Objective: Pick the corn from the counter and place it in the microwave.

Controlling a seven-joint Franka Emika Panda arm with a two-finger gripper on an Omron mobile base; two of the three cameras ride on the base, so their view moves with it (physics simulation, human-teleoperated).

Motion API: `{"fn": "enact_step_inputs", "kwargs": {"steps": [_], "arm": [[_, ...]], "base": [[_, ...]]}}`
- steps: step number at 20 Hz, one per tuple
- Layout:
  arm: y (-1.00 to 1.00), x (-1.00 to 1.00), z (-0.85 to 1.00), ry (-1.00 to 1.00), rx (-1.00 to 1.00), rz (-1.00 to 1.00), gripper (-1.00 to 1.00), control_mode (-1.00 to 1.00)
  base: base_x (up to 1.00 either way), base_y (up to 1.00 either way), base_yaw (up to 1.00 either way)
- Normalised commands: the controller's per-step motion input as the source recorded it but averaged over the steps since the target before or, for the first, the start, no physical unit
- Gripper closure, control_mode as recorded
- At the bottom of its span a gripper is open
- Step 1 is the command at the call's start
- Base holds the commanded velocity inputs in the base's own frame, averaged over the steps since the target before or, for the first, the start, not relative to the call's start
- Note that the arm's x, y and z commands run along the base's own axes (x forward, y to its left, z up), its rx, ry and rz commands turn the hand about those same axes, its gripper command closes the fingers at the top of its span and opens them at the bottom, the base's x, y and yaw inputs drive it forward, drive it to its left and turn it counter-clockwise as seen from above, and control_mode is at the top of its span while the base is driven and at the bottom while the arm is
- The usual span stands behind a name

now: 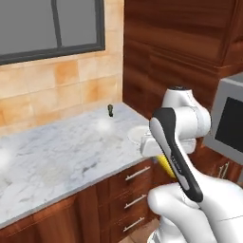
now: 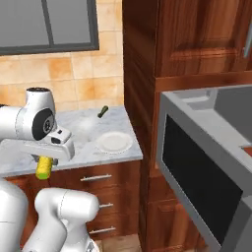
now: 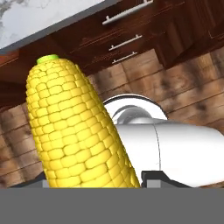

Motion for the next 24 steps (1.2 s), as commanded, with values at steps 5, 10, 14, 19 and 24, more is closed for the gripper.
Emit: {"fn": "enact_step_inputs", "kwargs": {"steps": [5, 10, 14, 19, 24], "arm": [[0.0, 0.0, 0.0, 0.0, 0.0, 0.0, 1.0, 1.0], [0.0, 0.0, 0.0, 0.0, 0.0, 0.0, 1.0, 1.0], [0.0, 0.0, 0.0, 0.0, 0.0, 0.0, 1.0, 1.0], [0.0, 0.0, 0.0, 0.0, 0.0, 0.0, 1.0, 1.0], [0.0, 0.0, 0.0, 0.0, 0.0, 0.0, 1.0, 1.0]], "base": [[-0.43, 0.47, -0.82], [-0.14, 0.32, -0.92], [-0.02, 0.04, -0.92], [0.0, -0.15, -0.89], [0.0, -0.73, -0.72]]}}
